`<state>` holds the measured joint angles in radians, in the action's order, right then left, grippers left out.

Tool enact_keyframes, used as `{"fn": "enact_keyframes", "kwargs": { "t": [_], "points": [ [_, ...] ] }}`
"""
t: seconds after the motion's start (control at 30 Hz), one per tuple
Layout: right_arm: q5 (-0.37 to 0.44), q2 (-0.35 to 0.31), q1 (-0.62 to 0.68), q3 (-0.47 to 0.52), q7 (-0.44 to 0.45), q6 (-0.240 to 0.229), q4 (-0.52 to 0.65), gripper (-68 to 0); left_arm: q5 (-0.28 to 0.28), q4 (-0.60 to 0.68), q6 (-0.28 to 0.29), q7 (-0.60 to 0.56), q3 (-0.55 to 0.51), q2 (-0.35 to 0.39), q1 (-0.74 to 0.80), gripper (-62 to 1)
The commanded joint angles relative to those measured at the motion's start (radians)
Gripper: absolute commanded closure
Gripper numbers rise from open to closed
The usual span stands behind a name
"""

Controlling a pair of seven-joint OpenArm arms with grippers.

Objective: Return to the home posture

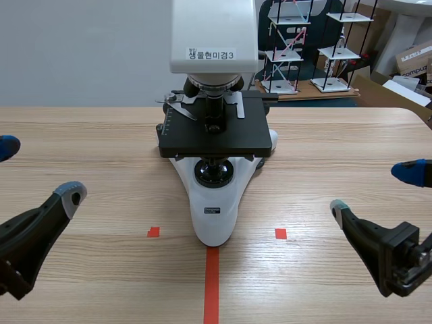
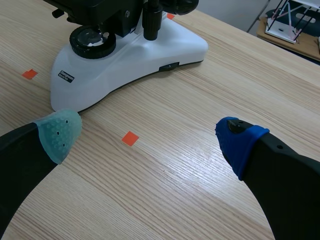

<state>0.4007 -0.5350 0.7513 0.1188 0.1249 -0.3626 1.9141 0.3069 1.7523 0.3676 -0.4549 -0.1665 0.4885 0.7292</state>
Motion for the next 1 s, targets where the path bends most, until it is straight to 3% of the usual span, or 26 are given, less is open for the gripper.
{"fn": "enact_keyframes", "kwargs": {
  "t": [0.0, 0.13, 0.3, 0.5, 0.97],
  "points": [
    [0.007, -0.005, -0.001, 0.014, 0.012, 0.000, 0.017, -58.9, 0.014, 0.008, -0.011, -0.021, 0.003, -0.023, 0.011, -62.3],
    [0.007, -0.005, -0.001, 0.014, 0.012, 0.000, 0.017, -58.9, 0.002, 0.008, -0.022, -0.051, 0.003, -0.074, 0.064, -62.3],
    [0.007, -0.005, -0.001, 0.014, 0.012, 0.000, 0.017, -58.9, -0.073, 0.010, -0.056, -0.109, 0.001, -0.131, 0.112, -62.3],
    [0.007, -0.005, -0.001, 0.014, 0.012, 0.000, 0.017, -58.9, -0.114, 0.017, -0.066, -0.110, 0.001, -0.178, 0.133, -62.3],
    [0.007, -0.005, -0.001, 0.014, 0.012, 0.000, 0.017, -58.9, -0.114, 0.023, -0.067, -0.118, 0.002, -0.189, 0.138, -62.3]
  ]
}}
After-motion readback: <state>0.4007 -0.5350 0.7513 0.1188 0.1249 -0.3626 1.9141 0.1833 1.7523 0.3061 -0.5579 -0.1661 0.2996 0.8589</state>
